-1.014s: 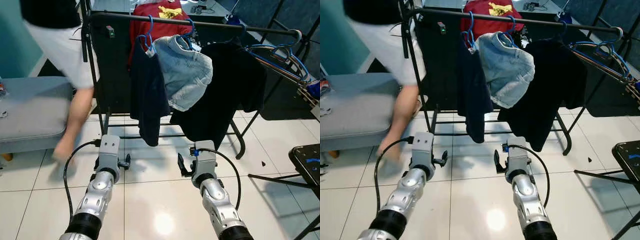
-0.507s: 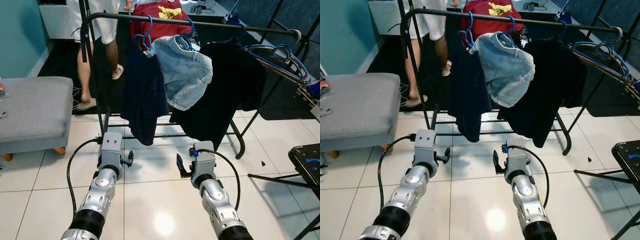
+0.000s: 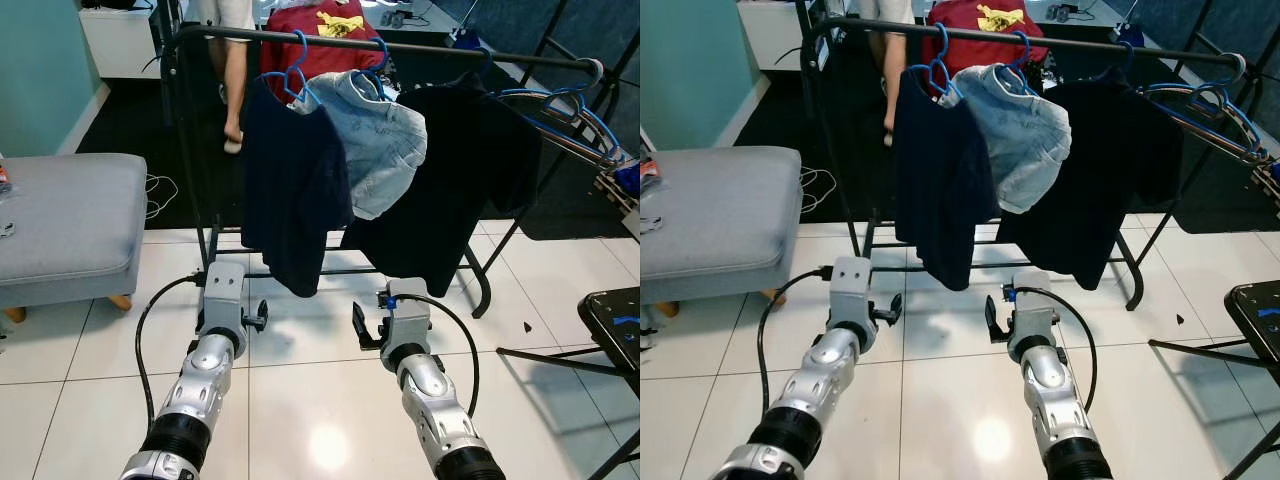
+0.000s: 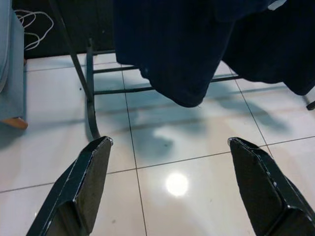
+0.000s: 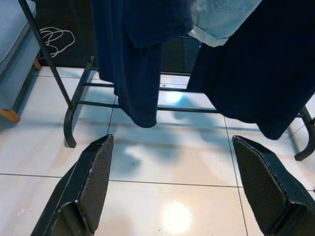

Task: Hang hanger

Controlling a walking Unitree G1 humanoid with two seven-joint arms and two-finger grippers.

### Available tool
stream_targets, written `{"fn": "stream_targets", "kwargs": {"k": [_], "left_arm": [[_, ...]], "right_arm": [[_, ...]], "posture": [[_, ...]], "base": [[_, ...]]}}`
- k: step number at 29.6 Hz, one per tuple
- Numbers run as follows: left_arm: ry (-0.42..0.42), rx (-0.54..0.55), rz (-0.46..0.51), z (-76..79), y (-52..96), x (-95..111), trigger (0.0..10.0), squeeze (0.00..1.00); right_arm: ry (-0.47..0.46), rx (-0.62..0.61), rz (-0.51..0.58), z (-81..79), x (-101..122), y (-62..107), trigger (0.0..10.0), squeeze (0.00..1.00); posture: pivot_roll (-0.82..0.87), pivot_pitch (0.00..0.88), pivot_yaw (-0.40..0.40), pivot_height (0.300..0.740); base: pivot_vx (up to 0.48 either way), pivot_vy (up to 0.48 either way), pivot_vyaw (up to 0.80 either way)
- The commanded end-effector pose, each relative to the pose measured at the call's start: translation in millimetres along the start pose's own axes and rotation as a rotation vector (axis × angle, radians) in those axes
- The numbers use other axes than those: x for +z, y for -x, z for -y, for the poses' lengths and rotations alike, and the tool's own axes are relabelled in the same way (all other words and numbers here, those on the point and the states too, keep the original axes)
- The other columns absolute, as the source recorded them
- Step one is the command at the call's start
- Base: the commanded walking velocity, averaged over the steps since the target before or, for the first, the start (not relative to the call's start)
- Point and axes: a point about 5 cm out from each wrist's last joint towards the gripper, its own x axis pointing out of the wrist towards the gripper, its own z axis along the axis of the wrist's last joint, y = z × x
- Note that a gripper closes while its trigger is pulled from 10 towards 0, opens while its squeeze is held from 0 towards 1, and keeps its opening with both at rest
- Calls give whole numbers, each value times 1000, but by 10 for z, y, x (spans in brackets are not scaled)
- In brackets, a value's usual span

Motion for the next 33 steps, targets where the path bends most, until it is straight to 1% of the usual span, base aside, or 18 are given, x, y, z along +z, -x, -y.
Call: {"fn": "stream_targets", "kwargs": {"k": [1, 11, 20, 27, 33], "left_arm": [[3, 0, -28, 15, 8, -72, 10000, 0], [11, -10, -23, 26, 19, -76, 10000, 0], [23, -33, -6, 81, 7, -50, 10000, 0], [29, -40, 1, 99, 5, -39, 10000, 0], [33, -44, 6, 105, 8, -40, 10000, 0]], "right_arm": [[-4, -10, -24, 28, -72, 19, 10000, 0], [-15, -11, -3, 25, -21, 0, 10000, 0], [13, -4, 7, 36, -14, 10, 10000, 0], [37, 5, 16, 35, -5, 13, 10000, 0], [72, 20, 16, 24, -1, 8, 10000, 0]], "posture": [[-6, 139, -35, 740], [-18, 138, -36, 740], [-27, 130, -34, 740], [-28, 124, -37, 740], [-28, 119, -40, 740]], "base": [[0, 0, 0], [0, 0, 0], [0, 0, 0], [274, 0, 0], [346, 0, 600]]}}
